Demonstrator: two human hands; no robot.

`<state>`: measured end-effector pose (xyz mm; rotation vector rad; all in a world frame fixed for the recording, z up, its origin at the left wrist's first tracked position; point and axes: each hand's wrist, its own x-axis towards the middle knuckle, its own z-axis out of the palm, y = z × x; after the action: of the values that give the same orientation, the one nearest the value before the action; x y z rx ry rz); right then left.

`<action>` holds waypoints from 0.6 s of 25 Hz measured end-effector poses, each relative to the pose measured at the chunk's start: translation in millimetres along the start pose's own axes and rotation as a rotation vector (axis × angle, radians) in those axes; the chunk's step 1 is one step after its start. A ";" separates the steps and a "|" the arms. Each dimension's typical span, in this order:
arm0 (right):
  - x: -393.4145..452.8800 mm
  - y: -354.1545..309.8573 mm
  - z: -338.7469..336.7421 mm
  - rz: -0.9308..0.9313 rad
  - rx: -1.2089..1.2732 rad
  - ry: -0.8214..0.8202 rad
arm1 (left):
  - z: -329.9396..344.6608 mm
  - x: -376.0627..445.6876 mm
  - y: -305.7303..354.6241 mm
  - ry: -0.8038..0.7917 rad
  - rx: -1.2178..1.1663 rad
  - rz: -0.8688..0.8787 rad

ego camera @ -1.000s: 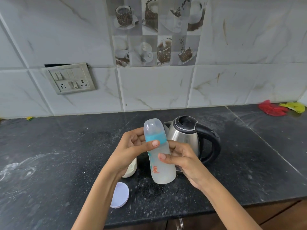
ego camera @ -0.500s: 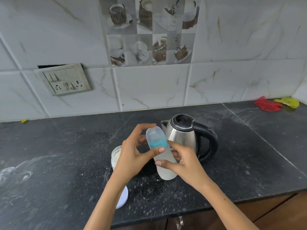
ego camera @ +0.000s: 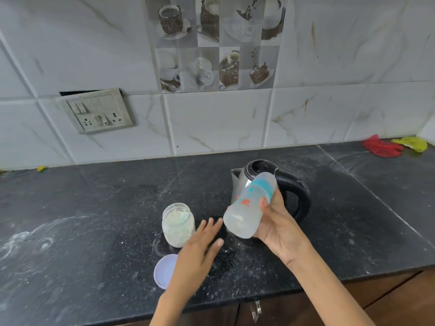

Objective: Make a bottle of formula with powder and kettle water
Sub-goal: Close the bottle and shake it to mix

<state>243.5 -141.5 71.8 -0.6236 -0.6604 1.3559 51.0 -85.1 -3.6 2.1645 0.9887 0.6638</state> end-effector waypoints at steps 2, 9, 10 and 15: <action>-4.3 7.3 2.3 0.044 -0.011 0.038 | 23.1 -6.6 -9.9 -0.122 0.078 -0.039; -12.9 10.0 0.6 0.068 -0.090 0.124 | 64.8 -20.7 -30.8 -0.407 0.437 -0.229; -15.3 11.7 1.6 0.112 -0.112 0.103 | 67.7 -24.0 -29.6 -0.403 0.437 -0.239; -16.9 12.4 3.0 0.077 -0.099 0.106 | 67.6 -19.1 -25.2 -0.387 0.412 -0.298</action>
<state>231.5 -156.8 63.4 -0.8020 -0.6258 1.3579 73.5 -111.6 -69.6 2.2955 1.2736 -0.1124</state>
